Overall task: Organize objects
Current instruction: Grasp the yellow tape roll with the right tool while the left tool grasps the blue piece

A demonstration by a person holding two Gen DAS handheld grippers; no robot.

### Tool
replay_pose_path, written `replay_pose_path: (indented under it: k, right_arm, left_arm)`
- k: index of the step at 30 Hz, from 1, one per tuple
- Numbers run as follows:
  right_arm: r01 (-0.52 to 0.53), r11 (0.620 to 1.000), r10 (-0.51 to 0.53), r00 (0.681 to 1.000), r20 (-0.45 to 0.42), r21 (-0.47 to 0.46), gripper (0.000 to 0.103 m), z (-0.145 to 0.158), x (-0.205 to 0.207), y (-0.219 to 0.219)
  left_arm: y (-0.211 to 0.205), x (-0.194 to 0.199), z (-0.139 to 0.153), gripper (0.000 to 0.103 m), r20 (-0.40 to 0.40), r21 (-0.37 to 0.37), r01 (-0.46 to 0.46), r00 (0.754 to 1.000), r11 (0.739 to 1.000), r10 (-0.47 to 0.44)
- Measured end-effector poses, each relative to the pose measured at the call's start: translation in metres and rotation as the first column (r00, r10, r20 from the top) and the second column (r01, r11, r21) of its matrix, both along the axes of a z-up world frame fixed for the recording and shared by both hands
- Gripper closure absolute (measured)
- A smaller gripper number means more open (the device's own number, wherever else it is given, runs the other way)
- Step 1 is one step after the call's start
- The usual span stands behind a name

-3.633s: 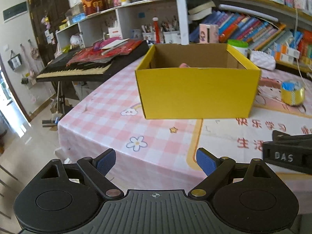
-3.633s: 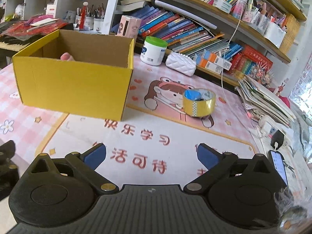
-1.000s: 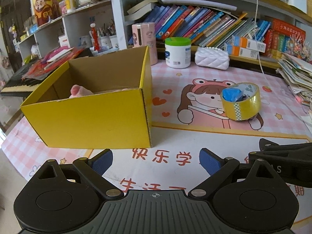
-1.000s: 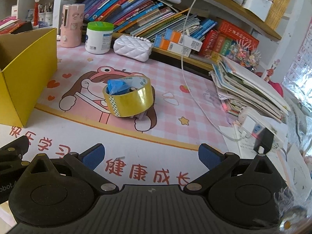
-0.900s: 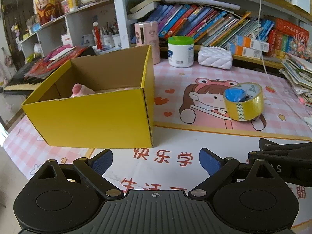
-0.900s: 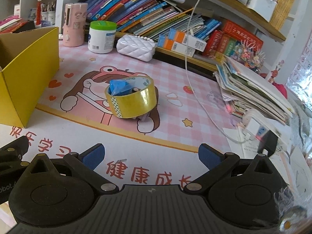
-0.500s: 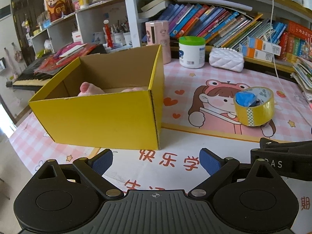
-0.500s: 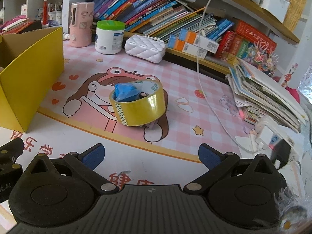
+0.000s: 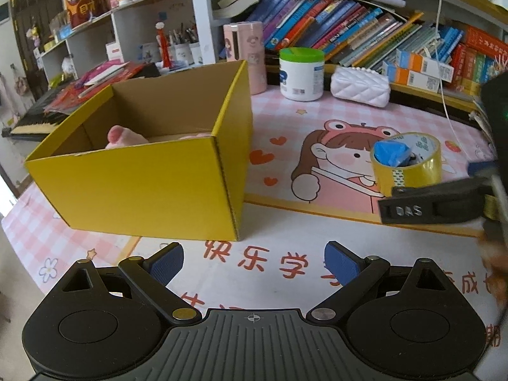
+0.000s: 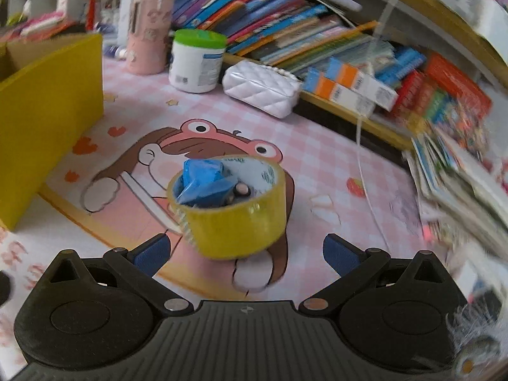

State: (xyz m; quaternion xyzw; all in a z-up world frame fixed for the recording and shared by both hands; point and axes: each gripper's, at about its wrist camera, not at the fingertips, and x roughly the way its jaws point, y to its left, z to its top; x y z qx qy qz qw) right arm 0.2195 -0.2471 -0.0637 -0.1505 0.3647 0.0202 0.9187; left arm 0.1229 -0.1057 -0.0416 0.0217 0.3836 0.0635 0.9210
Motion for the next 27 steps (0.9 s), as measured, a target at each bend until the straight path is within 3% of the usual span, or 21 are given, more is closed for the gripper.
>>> replay_pose_path:
  k: [8, 10, 13, 17, 22, 27]
  right_arm:
    - [-0.128, 0.990, 0.127, 0.992, -0.008, -0.065, 0.001, -0.016, 0.036, 0.010]
    - [-0.150, 0.987, 0.149, 0.989, -0.017, -0.062, 0.014, -0.017, 0.039, 0.012]
    - [-0.161, 0.985, 0.160, 0.987, -0.025, -0.061, 0.014, -0.017, 0.040, 0.012]
    - [-0.139, 0.990, 0.139, 0.990, 0.009, 0.025, 0.014, -0.002, 0.027, 0.002]
    - [-0.137, 0.965, 0.112, 0.987, 0.119, 0.224, 0.014, 0.040, 0.000, -0.016]
    - [-0.093, 0.954, 0.053, 0.988, 0.145, 0.287, 0.014, 0.066, -0.016, -0.033]
  left_arm:
    - [0.003, -0.002, 0.001, 0.006, 0.003, -0.008, -0.017, 1.000, 1.000, 0.017]
    - [0.003, -0.003, 0.002, 0.006, 0.005, -0.009, -0.021, 1.000, 1.000, 0.021]
    - [0.002, -0.004, 0.003, 0.006, 0.011, -0.007, -0.016, 1.000, 1.000, 0.016]
    - [0.000, -0.004, 0.006, 0.006, 0.023, -0.013, -0.002, 1.000, 1.000, 0.003]
    - [-0.009, 0.000, 0.008, 0.006, 0.040, -0.027, 0.035, 0.999, 0.999, -0.034]
    - [-0.025, 0.005, 0.011, 0.006, 0.062, -0.039, 0.096, 0.994, 0.995, -0.093]
